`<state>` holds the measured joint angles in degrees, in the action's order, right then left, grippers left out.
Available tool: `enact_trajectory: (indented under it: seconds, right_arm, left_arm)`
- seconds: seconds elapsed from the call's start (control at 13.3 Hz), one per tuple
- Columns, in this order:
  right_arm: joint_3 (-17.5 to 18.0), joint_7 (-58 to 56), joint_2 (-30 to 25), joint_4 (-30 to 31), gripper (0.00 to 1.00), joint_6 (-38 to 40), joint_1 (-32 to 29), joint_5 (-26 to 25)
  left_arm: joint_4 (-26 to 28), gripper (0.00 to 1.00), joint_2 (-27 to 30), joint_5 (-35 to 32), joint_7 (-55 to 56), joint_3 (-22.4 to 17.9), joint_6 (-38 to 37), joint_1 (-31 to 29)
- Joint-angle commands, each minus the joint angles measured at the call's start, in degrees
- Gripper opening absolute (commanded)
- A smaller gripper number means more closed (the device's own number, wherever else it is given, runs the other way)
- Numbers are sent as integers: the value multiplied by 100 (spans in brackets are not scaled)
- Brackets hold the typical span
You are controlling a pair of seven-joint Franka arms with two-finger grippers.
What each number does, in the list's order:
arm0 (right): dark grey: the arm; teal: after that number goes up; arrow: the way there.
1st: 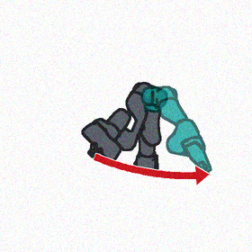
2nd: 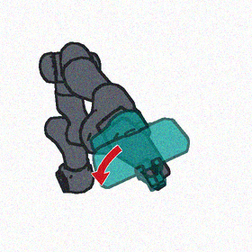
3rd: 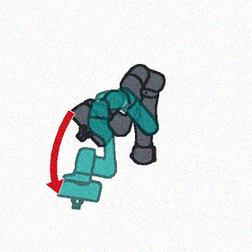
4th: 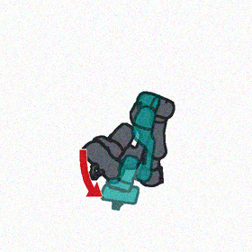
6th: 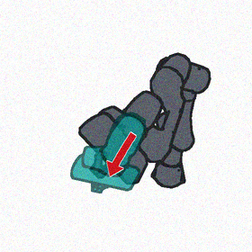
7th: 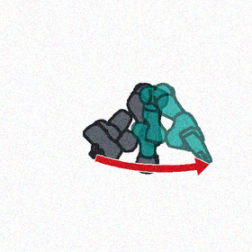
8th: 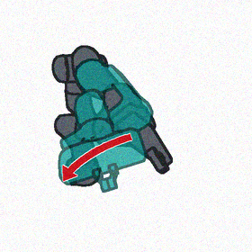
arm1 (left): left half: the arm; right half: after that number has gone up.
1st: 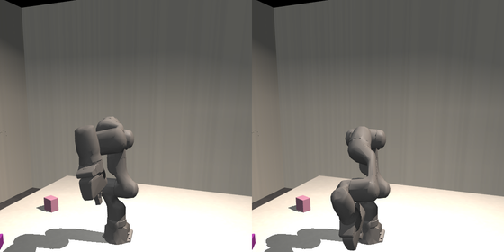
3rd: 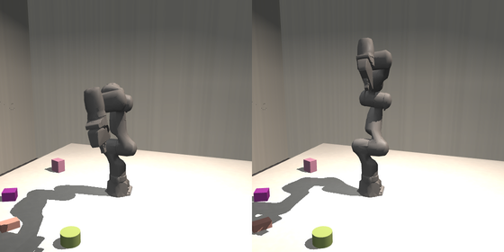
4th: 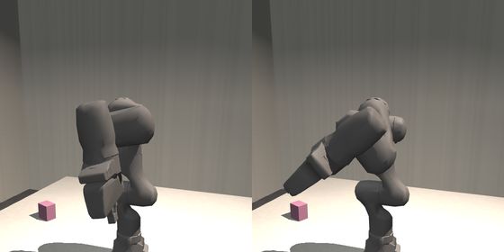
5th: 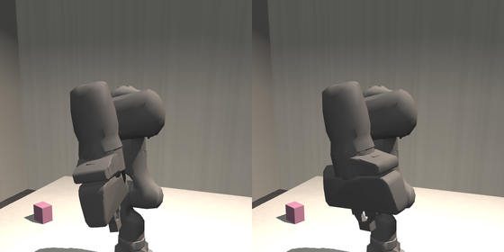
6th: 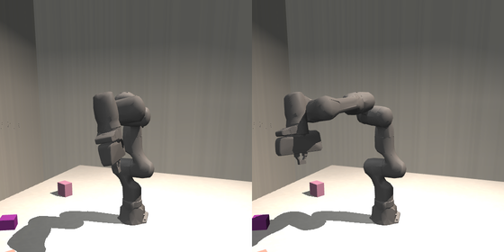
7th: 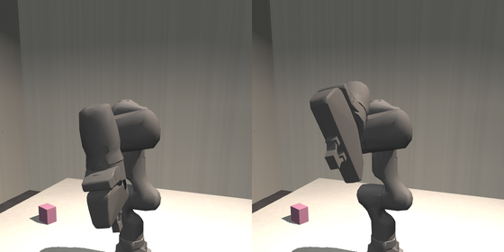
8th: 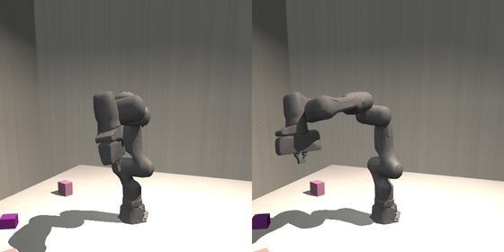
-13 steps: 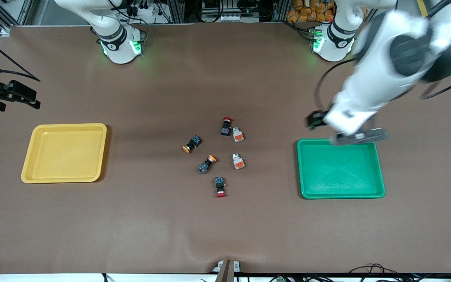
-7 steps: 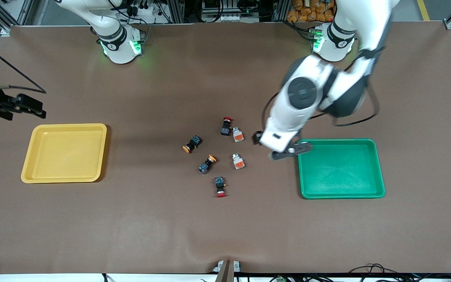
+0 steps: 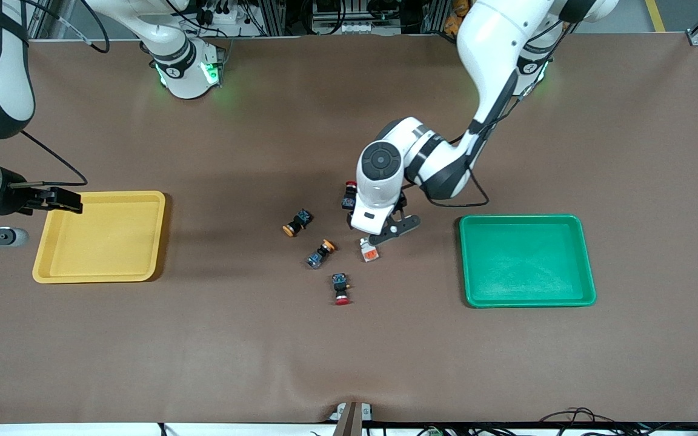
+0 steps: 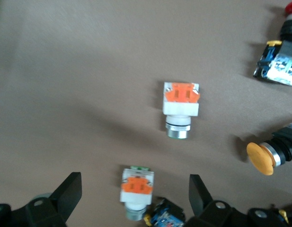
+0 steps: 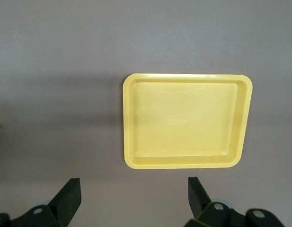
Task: Place green and yellow buttons in trays
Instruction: 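Move the left gripper to an orange button while the right gripper reaches buttons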
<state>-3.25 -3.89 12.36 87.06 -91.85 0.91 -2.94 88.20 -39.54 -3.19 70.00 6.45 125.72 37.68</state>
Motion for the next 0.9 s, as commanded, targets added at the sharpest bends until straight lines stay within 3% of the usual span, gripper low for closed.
enact_trajectory:
  seconds: [0.0,0.3,0.75,0.82]
  right_arm:
    - [61,543,-6,-102,100,62,-21,134]
    - [97,2703,-6,-93,100,71,461,724]
    - [97,4771,64,-67,100,18,1489,769]
    - [97,5088,73,-49,100,-77,1622,760]
  left_arm:
    - [21,100,-150,-112,373,-39,285,169]
    - [400,100,-176,-138,462,-39,586,179]
    - [636,100,-247,-138,612,-39,577,319]
    - [646,96,-247,-138,612,-39,577,319]
